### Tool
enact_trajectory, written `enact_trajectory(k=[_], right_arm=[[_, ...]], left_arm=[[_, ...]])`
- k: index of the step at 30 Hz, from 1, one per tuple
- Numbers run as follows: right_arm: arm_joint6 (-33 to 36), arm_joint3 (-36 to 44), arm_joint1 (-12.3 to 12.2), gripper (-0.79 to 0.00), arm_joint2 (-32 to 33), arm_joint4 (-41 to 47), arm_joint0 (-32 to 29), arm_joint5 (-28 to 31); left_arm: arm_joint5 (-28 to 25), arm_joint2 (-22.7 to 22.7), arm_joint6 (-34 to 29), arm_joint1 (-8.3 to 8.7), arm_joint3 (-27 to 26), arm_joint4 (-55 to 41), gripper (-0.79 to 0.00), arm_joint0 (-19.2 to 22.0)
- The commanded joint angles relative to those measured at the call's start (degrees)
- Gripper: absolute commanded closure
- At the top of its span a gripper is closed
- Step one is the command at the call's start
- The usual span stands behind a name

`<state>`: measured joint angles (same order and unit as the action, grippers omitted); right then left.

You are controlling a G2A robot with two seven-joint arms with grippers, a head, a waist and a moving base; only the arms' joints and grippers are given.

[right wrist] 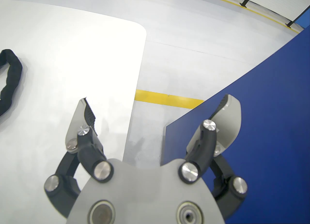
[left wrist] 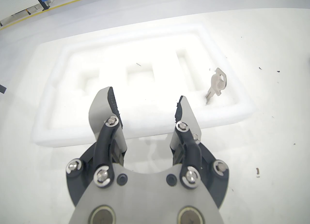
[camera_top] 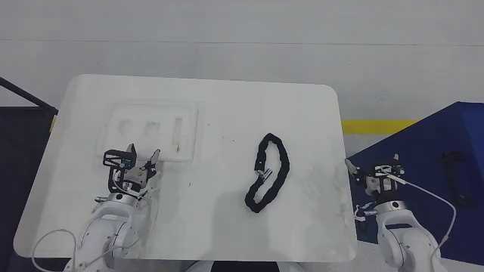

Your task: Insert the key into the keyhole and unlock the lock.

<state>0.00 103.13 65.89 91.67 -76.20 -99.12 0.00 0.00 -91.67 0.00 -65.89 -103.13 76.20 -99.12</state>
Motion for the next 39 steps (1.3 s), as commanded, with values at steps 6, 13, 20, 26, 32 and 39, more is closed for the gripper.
enact_trajectory(k=[6, 13, 20, 26, 32, 39], right_arm=[[0.00, 0.00, 0.00, -0.785, 0.00, 0.00, 0.00, 0.00], [0.00, 0.00, 0.00, -0.785, 0.00, 0.00, 0.00, 0.00], [0.00, 0.00, 0.00, -0.785, 0.00, 0.00, 0.00, 0.00], [0.00, 0.00, 0.00, -0.785, 0.00, 0.00, 0.00, 0.00], [0.00, 0.00, 0.00, -0.785, 0.00, 0.00, 0.00, 0.00], [0.00, 0.00, 0.00, -0.785, 0.00, 0.00, 0.00, 0.00]], left_arm=[[0.00, 0.00, 0.00, 0.00, 0.00, 0.00, -0.488, 0.00], [0.00, 0.00, 0.00, 0.00, 0.00, 0.00, -0.488, 0.00], [-0.77, -0.63, -9.06, -0.04, -4.19, -4.50, -0.785, 1.69], [1.57, -2.76, -38.93, 0.26, -15.01, -15.58, -0.785, 9.47], [11.27, 1.95, -76.63, 0.76, -15.60, -18.33, -0.785, 26.24], [16.29, 14.30, -88.00, 0.99, -3.37, -15.99, -0.785, 41.78]])
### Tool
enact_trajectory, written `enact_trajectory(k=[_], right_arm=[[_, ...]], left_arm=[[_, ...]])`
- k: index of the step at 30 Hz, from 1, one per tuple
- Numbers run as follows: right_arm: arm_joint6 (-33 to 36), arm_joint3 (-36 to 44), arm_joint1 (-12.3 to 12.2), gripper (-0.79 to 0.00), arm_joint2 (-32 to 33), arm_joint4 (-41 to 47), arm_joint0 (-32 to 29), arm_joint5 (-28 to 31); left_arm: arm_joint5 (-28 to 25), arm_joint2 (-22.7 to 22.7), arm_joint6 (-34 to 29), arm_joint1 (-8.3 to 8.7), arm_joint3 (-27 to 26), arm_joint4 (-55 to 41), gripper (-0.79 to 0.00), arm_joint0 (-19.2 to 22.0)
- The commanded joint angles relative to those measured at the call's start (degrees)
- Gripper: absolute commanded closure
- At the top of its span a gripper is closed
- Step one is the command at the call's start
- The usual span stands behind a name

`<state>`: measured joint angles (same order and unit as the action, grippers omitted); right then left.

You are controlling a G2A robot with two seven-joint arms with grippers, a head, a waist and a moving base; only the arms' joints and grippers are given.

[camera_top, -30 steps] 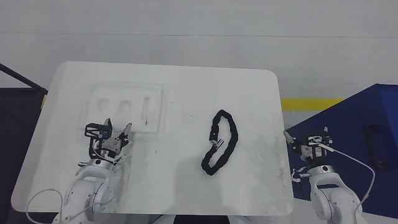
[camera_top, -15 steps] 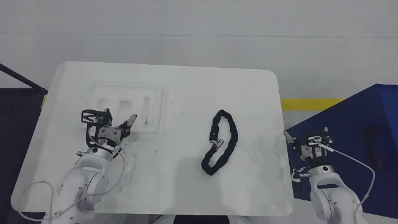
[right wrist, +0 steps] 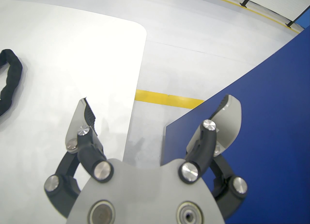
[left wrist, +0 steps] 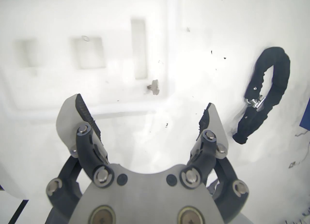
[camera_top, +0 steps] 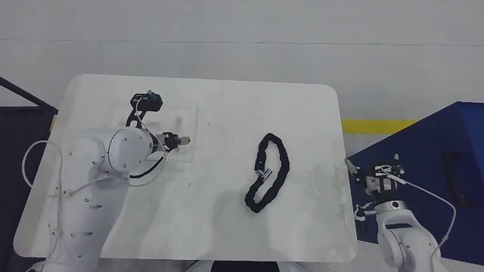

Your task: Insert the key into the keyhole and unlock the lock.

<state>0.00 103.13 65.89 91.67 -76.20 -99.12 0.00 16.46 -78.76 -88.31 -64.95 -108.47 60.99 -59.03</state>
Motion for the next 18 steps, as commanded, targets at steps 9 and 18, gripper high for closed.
enact_trajectory(k=[9, 18], right_arm=[[0.00, 0.00, 0.00, -0.785, 0.00, 0.00, 0.00, 0.00], [0.00, 0.00, 0.00, -0.785, 0.00, 0.00, 0.00, 0.00]], left_arm=[[-0.16, 4.03, 0.31, 0.12, 8.12, -6.31, -0.785, 5.66], [-0.58, 4.91, 0.31, 0.40, 11.34, -6.12, -0.785, 6.32]])
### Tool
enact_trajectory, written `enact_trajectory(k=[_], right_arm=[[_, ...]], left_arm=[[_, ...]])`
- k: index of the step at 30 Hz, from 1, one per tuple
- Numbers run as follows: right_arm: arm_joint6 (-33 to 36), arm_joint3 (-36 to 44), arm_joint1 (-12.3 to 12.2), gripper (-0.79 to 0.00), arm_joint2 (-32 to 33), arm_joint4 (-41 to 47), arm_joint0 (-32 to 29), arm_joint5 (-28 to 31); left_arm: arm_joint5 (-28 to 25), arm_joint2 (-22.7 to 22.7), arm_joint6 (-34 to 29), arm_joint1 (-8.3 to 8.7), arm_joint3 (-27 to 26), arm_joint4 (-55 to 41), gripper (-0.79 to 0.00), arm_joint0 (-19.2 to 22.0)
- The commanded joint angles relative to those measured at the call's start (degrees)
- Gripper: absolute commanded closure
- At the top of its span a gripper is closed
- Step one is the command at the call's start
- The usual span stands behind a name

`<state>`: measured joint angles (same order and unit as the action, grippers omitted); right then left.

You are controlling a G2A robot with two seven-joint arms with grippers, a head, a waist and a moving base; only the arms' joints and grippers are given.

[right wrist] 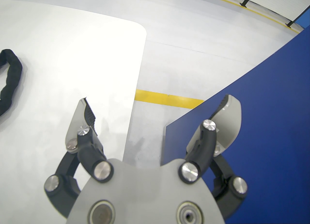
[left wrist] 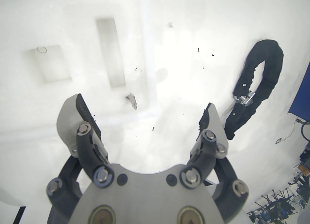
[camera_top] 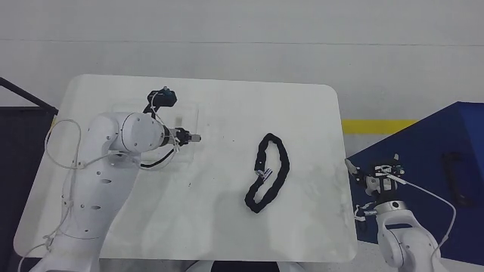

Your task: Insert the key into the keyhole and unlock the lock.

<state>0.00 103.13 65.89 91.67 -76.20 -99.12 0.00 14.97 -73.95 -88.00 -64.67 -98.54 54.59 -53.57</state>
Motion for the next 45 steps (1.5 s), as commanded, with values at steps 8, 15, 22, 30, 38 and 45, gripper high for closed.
enact_trajectory(k=[8, 15, 22, 30, 38, 45], right_arm=[[0.00, 0.00, 0.00, -0.785, 0.00, 0.00, 0.00, 0.00], [0.00, 0.00, 0.00, -0.785, 0.00, 0.00, 0.00, 0.00], [0.00, 0.00, 0.00, -0.785, 0.00, 0.00, 0.00, 0.00], [0.00, 0.00, 0.00, -0.785, 0.00, 0.00, 0.00, 0.00], [0.00, 0.00, 0.00, -0.785, 0.00, 0.00, 0.00, 0.00], [0.00, 0.00, 0.00, -0.785, 0.00, 0.00, 0.00, 0.00]], left_arm=[[1.32, 3.60, 0.00, 1.79, 5.37, -2.71, -0.785, 4.89], [1.34, 7.59, 0.00, 5.20, 6.80, -9.70, -0.785, 6.89], [1.34, 11.30, 0.00, 8.38, 8.18, -13.23, -0.597, 9.04], [1.35, 15.38, 0.00, 10.74, 10.36, -16.76, -0.329, 12.25], [2.55, 20.02, 1.20, 11.29, 12.89, -18.83, -0.323, 15.44], [4.69, 24.87, 3.34, 11.44, 14.80, -21.13, -0.292, 17.82]])
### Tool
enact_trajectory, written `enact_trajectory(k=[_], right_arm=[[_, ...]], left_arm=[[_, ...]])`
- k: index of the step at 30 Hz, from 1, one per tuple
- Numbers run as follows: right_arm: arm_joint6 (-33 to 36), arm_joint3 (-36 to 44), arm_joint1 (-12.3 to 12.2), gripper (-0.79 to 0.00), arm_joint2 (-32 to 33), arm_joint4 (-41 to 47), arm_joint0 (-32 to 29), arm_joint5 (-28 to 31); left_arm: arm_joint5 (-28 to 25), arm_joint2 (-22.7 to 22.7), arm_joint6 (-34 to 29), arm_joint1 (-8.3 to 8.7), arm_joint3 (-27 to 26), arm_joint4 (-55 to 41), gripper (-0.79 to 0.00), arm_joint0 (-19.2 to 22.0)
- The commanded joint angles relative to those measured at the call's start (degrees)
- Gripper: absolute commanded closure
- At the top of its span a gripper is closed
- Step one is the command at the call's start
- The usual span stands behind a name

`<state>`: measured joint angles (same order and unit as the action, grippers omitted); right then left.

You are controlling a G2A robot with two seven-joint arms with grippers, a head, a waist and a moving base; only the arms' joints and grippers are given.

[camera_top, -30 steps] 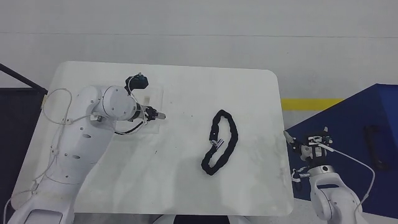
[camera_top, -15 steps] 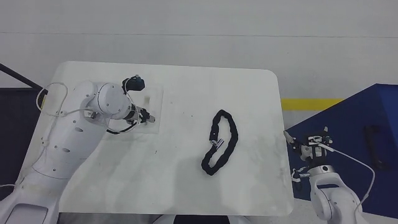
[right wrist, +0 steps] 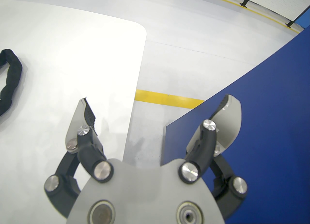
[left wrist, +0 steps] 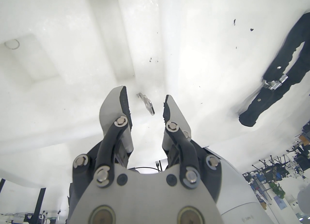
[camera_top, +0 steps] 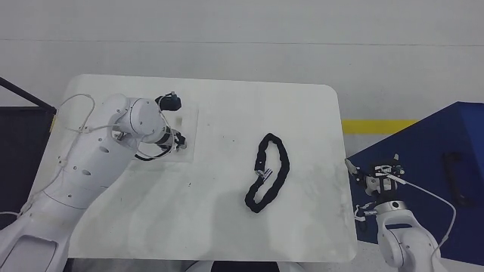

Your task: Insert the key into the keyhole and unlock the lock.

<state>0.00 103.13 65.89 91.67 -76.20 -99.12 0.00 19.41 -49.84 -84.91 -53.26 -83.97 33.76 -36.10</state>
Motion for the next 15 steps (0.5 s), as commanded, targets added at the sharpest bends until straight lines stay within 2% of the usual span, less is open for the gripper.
enact_trajectory(k=[1, 7, 14, 15], right_arm=[[0.00, 0.00, 0.00, -0.785, 0.00, 0.00, 0.00, 0.00], [0.00, 0.00, 0.00, -0.785, 0.00, 0.00, 0.00, 0.00], [0.00, 0.00, 0.00, -0.785, 0.00, 0.00, 0.00, 0.00], [0.00, 0.00, 0.00, -0.785, 0.00, 0.00, 0.00, 0.00]], left_arm=[[0.39, 1.41, 0.39, 0.09, 0.48, -0.62, -0.265, 0.77], [1.85, 3.83, 1.85, 1.14, 0.92, -2.64, -0.169, 2.68], [4.07, 6.01, 4.07, 3.40, -0.46, -4.59, -0.135, 3.35], [4.41, 6.40, 4.41, 3.73, -0.76, -5.11, -0.108, 3.41]])
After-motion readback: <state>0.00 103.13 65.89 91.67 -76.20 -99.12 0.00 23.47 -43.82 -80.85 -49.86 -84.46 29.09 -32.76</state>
